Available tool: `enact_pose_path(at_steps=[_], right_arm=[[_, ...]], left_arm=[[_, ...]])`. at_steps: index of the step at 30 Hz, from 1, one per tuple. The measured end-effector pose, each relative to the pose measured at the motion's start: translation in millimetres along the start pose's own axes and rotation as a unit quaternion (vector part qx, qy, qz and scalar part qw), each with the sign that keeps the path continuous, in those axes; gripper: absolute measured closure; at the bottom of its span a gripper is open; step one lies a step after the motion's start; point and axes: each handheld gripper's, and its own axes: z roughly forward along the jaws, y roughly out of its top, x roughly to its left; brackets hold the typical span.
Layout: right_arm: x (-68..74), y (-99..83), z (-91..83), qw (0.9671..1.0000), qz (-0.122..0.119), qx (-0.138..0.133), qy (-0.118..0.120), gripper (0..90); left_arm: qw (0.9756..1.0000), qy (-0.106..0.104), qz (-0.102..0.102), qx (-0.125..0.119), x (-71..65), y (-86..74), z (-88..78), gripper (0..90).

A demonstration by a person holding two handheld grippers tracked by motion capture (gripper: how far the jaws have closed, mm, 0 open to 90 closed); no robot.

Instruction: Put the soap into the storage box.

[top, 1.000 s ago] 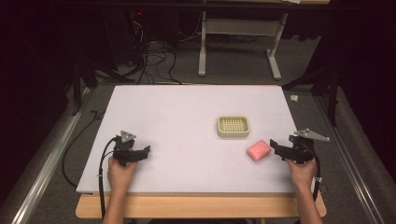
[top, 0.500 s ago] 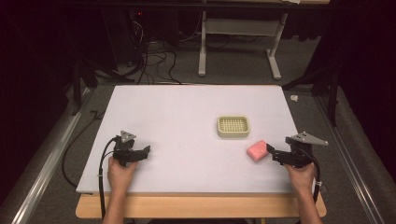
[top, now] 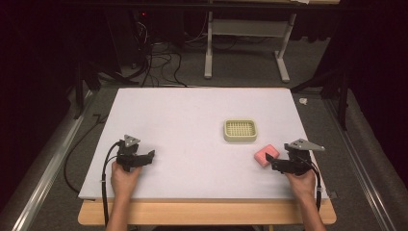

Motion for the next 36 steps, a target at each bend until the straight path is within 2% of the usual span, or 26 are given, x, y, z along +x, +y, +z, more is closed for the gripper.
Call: enact_pose_path(at_steps=[3, 17, 29, 36], right_arm=[[1.7, -0.5, 2.0, 1.0, -0.005, -0.003, -0.001, 12.0], [5.9, -0.7, 14.3, 0.9995, -0.026, 0.018, -0.001, 11.5], [10.9, -2.8, 26.6, 0.9981, -0.043, 0.044, 0.0, 11.4], [12.2, -7.5, 34.0, 0.9969, -0.04, 0.067, -0.006, 11.6]], left_arm=[[1.0, 0.0, 0.0, 0.0, -0.1, 0.0, 0.0, 21.5], [1.0, 0.0, 0.0, 0.0, -0.1, 0.0, 0.0, 21.5], [1.0, 0.0, 0.0, 0.0, 0.0, 0.0, 0.0, 21.5], [1.0, 0.0, 0.0, 0.0, 0.0, 0.0, 0.0, 21.4]])
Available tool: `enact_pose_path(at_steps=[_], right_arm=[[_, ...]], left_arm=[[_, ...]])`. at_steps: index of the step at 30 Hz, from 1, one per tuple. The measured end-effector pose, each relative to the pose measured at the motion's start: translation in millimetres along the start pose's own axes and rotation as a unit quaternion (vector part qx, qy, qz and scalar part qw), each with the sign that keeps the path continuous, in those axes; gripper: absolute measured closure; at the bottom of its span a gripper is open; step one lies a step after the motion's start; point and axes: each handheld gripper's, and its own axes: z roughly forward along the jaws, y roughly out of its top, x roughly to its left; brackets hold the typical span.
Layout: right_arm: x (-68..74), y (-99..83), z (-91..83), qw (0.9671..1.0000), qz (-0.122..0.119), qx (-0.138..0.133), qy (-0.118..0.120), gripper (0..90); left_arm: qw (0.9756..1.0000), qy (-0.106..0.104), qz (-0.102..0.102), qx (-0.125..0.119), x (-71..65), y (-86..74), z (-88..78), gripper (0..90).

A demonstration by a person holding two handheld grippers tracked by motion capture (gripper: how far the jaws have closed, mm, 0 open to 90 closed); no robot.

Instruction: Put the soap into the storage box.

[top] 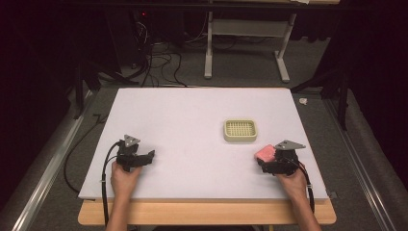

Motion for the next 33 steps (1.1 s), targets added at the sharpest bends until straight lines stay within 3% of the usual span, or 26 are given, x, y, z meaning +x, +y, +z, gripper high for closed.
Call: enact_pose_path(at_steps=[10, 22, 33], right_arm=[[2.0, 0.3, 4.2, 0.9998, -0.006, 0.018, -0.005, 13.1], [1.8, 0.8, 4.4, 0.9998, -0.002, 0.019, -0.003, 13.5], [-1.5, 2.2, 3.0, 0.9997, 0.019, 0.016, 0.005, 13.7]], left_arm=[[1.0, -0.001, -0.001, 0.0, 0.2, 0.0, 0.1, 21.4], [1.0, 0.0, 0.0, 0.0, 0.2, 0.0, 0.0, 21.4], [1.0, 0.0, 0.0, 0.0, 0.1, 0.0, 0.0, 21.5]])
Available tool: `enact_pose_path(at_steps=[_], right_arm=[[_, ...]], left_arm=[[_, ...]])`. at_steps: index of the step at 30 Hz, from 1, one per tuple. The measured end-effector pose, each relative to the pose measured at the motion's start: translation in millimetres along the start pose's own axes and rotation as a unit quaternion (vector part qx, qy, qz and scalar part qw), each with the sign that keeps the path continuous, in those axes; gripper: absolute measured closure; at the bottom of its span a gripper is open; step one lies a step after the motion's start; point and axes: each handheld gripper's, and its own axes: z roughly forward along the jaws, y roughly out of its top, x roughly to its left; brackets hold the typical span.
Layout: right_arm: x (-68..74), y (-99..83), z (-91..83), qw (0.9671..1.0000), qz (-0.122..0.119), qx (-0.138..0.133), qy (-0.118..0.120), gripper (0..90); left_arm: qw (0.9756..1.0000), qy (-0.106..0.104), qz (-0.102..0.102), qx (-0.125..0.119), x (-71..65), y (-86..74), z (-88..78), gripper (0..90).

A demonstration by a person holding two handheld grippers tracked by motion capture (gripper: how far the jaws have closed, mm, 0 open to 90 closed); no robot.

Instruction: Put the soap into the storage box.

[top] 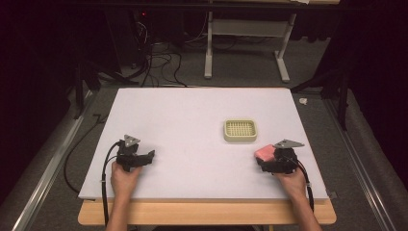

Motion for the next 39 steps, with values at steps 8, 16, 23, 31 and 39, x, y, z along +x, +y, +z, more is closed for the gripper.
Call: enact_pose_path(at_steps=[8, 16, 23, 31, 39], right_arm=[[2.0, 3.6, -4.9, 0.9999, 0.003, -0.012, 0.004, 13.8], [5.2, 8.8, -9.5, 0.9998, 0.003, -0.02, 0.007, 13.8], [9.4, 16.3, -15.6, 0.9993, 0.0, -0.033, 0.017, 13.8], [13.0, 23.3, -18.5, 0.9991, -0.001, -0.037, 0.021, 13.8], [15.0, 30.0, -22.3, 0.9986, 0.002, -0.046, 0.026, 13.8]], left_arm=[[1.0, 0.0, 0.0, 0.0, 0.0, 0.0, 0.0, 21.4], [1.0, 0.0, 0.0, 0.0, 0.0, 0.0, 0.0, 21.5], [1.0, 0.0, 0.0, 0.0, 0.0, 0.0, 0.0, 21.5], [1.0, 0.0, 0.0, 0.0, 0.0, 0.0, 0.0, 21.4], [1.0, 0.0, 0.0, 0.0, 0.0, 0.0, 0.0, 21.5]])
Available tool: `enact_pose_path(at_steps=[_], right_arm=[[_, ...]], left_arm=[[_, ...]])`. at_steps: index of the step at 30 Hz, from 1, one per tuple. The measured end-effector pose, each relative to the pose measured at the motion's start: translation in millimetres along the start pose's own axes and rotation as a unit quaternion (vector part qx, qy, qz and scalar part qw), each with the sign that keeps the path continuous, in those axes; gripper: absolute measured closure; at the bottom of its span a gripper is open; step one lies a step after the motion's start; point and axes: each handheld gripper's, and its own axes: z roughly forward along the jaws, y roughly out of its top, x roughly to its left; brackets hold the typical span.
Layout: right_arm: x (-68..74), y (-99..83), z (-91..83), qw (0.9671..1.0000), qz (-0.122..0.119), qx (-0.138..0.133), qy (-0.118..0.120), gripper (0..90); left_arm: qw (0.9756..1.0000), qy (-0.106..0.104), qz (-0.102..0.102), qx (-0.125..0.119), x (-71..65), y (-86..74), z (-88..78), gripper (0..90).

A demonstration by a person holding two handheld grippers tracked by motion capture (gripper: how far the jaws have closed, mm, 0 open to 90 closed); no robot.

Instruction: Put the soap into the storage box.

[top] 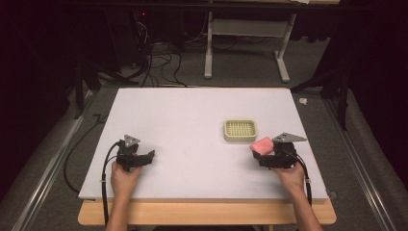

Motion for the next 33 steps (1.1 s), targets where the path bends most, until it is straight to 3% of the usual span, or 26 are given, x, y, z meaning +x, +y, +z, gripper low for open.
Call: enact_pose_path(at_steps=[10, 22, 33], right_arm=[[9.7, 14.4, -2.4, 0.9999, -0.005, -0.014, 0.004, 13.8], [19.9, 38.3, -2.2, 0.9999, -0.006, -0.009, 0.011, 13.8], [22.5, 52.3, 24.2, 0.9998, 0.011, 0.008, 0.013, 13.8]], left_arm=[[1.0, 0.0, 0.0, 0.0, 0.0, 0.0, 0.0, 21.5], [1.0, 0.0, 0.0, 0.0, -0.1, 0.0, -0.1, 21.5], [1.0, 0.0, 0.0, 0.0, -0.1, 0.0, 0.0, 21.5]])
